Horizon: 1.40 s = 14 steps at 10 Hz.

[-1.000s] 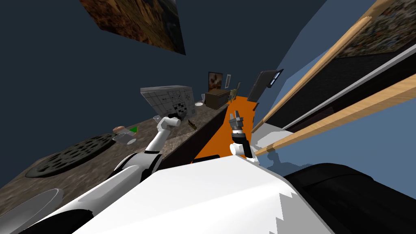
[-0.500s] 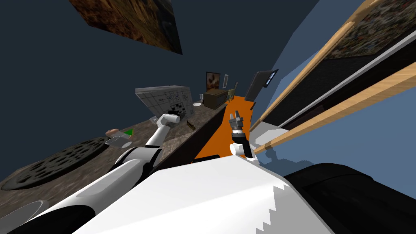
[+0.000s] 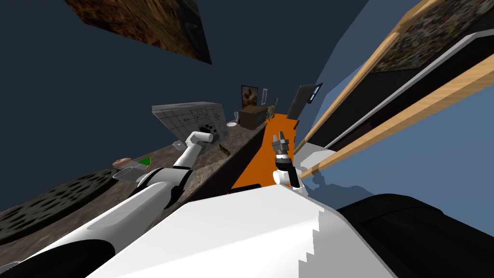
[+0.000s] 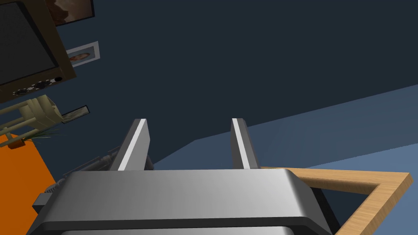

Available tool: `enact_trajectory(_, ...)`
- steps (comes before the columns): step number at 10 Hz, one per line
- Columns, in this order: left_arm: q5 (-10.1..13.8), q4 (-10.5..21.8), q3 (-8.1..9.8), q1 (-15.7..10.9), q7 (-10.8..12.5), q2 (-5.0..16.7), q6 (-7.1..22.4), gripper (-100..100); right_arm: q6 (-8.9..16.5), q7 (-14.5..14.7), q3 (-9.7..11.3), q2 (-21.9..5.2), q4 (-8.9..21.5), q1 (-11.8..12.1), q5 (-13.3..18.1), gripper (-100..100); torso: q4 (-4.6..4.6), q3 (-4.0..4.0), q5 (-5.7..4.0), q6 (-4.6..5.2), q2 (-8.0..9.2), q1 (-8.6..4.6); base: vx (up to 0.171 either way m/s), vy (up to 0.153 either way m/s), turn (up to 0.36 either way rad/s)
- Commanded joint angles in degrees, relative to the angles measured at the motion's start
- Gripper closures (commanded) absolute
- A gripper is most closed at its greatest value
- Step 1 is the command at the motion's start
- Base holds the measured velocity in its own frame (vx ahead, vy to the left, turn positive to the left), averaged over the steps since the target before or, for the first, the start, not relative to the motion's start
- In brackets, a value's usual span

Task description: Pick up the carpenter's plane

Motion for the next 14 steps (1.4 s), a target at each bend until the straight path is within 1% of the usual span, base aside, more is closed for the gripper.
enact_trajectory(1, 0.53, 2.86, 0.17, -1.27, -0.67, 0.17, 2.8, -100, 0.0, 0.0, 0.0, 0.0, 0.0, 0.0, 0.0, 0, 0.0, 0.0, 0.0, 0.0, 0.0, 0.0, 0.005, 0.01, -0.068)
enact_trajectory(2, 1.18, 4.54, 0.43, -3.47, -1.41, 0.24, 4.53, -100, 0.0, 0.0, 0.0, 0.0, 0.0, 0.0, 0.0, 0, -0.01, 0.0, 0.01, -0.03, 0.01, 0.01, 0.007, 0.008, -0.147)
enact_trajectory(3, 1.18, 6.19, 0.43, -3.47, -1.41, 0.24, 5.77, -100, 0.0, 0.0, 0.0, 0.0, 0.0, 0.0, 0.0, 0, 0.0, 0.0, 0.0, 0.01, 0.0, -0.01, 0.006, 0.01, -0.057)
enact_trajectory(4, 1.81, 8.44, 0.71, -5.52, -2.08, 0.22, 7.46, -100, 0.0, 0.0, 0.0, 0.0, 0.0, 0.01, 0.0, 0, -0.01, 0.0, 0.01, -0.04, 0.0, 0.02, 0.005, 0.009, -0.098)
enact_trajectory(5, 1.81, 9.98, 0.71, -5.52, -2.08, 0.22, 8.59, -100, 0.0, 0.0, 0.0, 0.0, 0.0, 0.0, 0.0, 0, 0.0, 0.0, 0.01, -0.01, 0.01, 0.01, 0.005, 0.011, -0.064)
enact_trajectory(6, 2.4, 11.88, 1.01, -7.43, -2.7, 0.12, 10.52, -100, 0.0, 0.0, 0.0, 0.0, 0.0, 0.01, 0.0, 0, -0.01, 0.0, 0.02, -0.04, 0.01, 0.02, 0.002, 0.01, -0.125)
enact_trajectory(7, 2.4, 13.29, 1.01, -7.43, -2.7, 0.12, 11.27, -100, 0.0, 0.0, 0.0, 0.0, 0.0, 0.0, 0.0, 0, 0.0, 0.01, 0.01, 0.0, 0.02, 0.0, 0.002, 0.011, -0.062)
enact_trajectory(8, 2.96, 15.85, 1.32, -9.19, -3.26, -0.06, 13.11, -100, 0.0, 0.0, 0.0, 0.0, 0.0, 0.01, 0.0, 0, -0.01, 0.01, 0.01, -0.05, 0.02, 0.01, 0.003, 0.01, -0.105)
enact_trajectory(9, 2.96, 16.51, 1.32, -9.19, -3.26, -0.06, 13.79, -100, 0.0, 0.0, 0.0, 0.0, 0.0, 0.0, 0.0, 0, 0.0, 0.01, 0.01, -0.01, 0.02, 0.0, 0.002, 0.011, -0.058)
enact_trajectory(10, 3.48, 18.78, 1.64, -10.79, -3.77, -0.3, 15.94, -100, 0.0, 0.0, 0.0, 0.0, 0.0, 0.01, 0.0, 0, 0.0, 0.01, 0.02, -0.05, 0.03, 0.02, 0.003, 0.01, -0.117)
enact_trajectory(11, 3.48, 19.61, 1.64, -10.79, -3.77, -0.3, 16.15, -100, 0.0, 0.0, 0.0, 0.0, 0.0, 0.0, 0.0, 0, 0.0, 0.01, 0.01, -0.01, 0.02, 0.0, 0.003, 0.012, -0.057)
enact_trajectory(12, 3.97, 21.2, 1.98, -12.24, -4.21, -0.6, 18.32, -100, 0.0, 0.0, 0.0, 0.0, 0.0, 0.01, 0.0, 0, 0.0, 0.01, 0.02, -0.05, 0.03, 0.02, 0.003, 0.01, -0.094)
enact_trajectory(13, 3.97, 22.56, 1.98, -12.24, -4.21, -0.6, 18.32, -100, 0.0, 0.0, 0.0, 0.0, 0.0, 0.0, 0.0, 0, 0.0, 0.01, 0.01, -0.02, 0.02, 0.0, 0.002, 0.011, -0.06)
enact_trajectory(14, 4.41, 25.25, 2.31, -13.53, -4.6, -0.93, 20.29, -100, 0.0, 0.0, 0.0, 0.0, 0.0, 0.01, 0.0, 0, -0.01, 0.01, 0.02, -0.05, 0.03, 0.02, 0.001, 0.011, -0.101)
